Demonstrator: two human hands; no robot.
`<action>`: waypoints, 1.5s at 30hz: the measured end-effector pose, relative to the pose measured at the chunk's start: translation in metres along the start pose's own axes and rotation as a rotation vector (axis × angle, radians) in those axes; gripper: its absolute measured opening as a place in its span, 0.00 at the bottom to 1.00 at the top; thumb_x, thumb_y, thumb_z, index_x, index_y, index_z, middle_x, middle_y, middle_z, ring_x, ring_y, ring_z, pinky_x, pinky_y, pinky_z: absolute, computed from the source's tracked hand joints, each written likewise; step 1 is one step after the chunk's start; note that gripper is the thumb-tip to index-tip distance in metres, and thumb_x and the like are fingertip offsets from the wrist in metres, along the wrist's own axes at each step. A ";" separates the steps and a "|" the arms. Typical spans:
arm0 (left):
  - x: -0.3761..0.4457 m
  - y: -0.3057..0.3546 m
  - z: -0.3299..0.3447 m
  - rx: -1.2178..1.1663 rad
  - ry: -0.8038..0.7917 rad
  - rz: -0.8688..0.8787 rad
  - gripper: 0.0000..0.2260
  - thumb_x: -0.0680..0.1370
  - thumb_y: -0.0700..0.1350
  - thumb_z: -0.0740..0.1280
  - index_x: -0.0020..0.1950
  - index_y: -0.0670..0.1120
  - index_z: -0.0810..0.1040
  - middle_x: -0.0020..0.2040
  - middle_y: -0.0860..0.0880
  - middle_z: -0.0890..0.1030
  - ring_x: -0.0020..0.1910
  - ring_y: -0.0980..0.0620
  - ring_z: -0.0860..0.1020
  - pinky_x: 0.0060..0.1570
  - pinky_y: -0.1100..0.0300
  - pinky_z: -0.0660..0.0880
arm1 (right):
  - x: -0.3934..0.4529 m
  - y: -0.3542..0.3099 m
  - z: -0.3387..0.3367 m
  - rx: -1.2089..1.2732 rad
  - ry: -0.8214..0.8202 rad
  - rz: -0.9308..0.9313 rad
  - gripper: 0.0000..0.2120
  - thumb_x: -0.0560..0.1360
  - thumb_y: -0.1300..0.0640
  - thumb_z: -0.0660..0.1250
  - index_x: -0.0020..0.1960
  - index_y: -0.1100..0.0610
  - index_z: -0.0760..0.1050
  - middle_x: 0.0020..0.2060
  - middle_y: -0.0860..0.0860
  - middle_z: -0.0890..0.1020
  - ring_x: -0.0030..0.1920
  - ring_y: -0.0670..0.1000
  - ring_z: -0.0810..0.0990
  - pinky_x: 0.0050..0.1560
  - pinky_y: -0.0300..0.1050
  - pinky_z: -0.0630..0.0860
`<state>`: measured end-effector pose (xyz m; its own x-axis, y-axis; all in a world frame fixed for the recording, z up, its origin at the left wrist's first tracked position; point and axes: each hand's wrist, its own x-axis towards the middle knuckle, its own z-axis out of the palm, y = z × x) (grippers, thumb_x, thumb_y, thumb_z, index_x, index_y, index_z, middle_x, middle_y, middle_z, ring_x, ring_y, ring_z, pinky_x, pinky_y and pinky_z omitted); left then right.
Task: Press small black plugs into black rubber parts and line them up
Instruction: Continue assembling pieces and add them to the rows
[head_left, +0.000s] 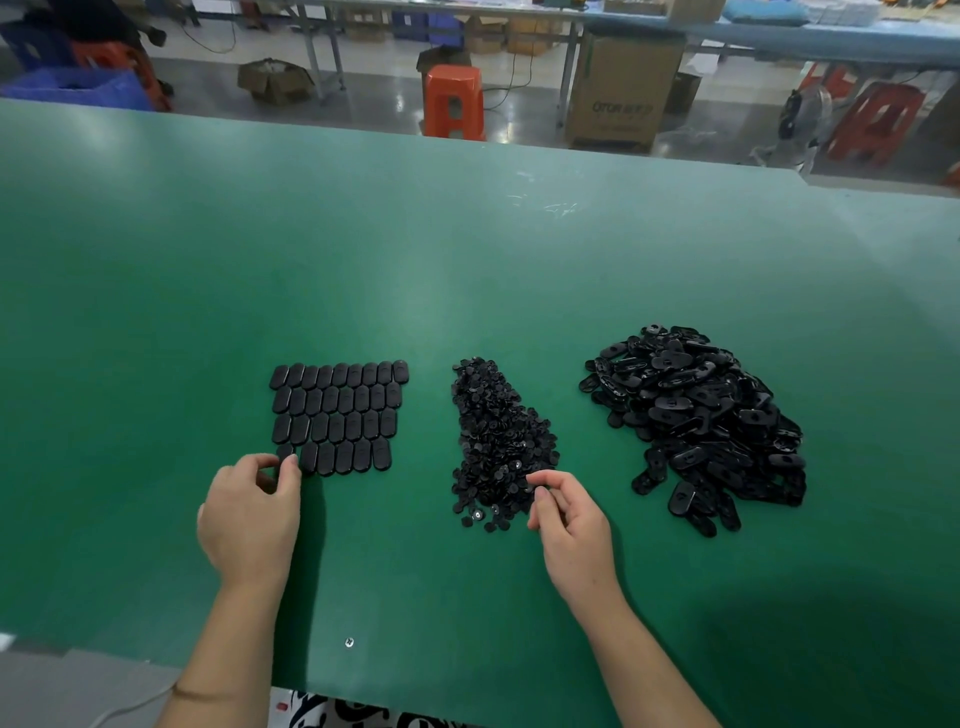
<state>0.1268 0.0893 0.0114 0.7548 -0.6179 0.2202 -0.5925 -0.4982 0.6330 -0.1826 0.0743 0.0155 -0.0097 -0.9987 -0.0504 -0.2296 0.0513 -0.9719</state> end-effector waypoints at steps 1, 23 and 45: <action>-0.002 0.001 0.001 -0.016 0.010 0.046 0.08 0.78 0.49 0.71 0.52 0.45 0.83 0.47 0.45 0.79 0.44 0.41 0.76 0.49 0.46 0.75 | 0.000 0.000 0.000 0.002 0.000 0.000 0.11 0.83 0.60 0.61 0.51 0.46 0.78 0.31 0.48 0.78 0.27 0.45 0.66 0.28 0.40 0.64; -0.040 0.027 0.025 0.112 -0.108 0.585 0.21 0.76 0.57 0.61 0.58 0.46 0.84 0.55 0.43 0.78 0.56 0.41 0.75 0.55 0.44 0.69 | 0.000 0.002 0.000 0.004 -0.010 0.000 0.11 0.83 0.60 0.61 0.51 0.46 0.78 0.31 0.47 0.78 0.26 0.45 0.66 0.27 0.40 0.64; -0.099 0.083 0.048 -0.046 -0.321 0.524 0.10 0.79 0.46 0.70 0.59 0.47 0.83 0.45 0.52 0.77 0.28 0.51 0.73 0.30 0.61 0.67 | 0.032 -0.014 -0.077 -0.875 0.137 0.009 0.14 0.82 0.49 0.63 0.66 0.48 0.75 0.56 0.45 0.71 0.35 0.45 0.76 0.38 0.42 0.70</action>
<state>-0.0112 0.0797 0.0065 0.2400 -0.9294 0.2806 -0.8436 -0.0566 0.5339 -0.2542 0.0412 0.0453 -0.1184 -0.9926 0.0251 -0.8905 0.0950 -0.4449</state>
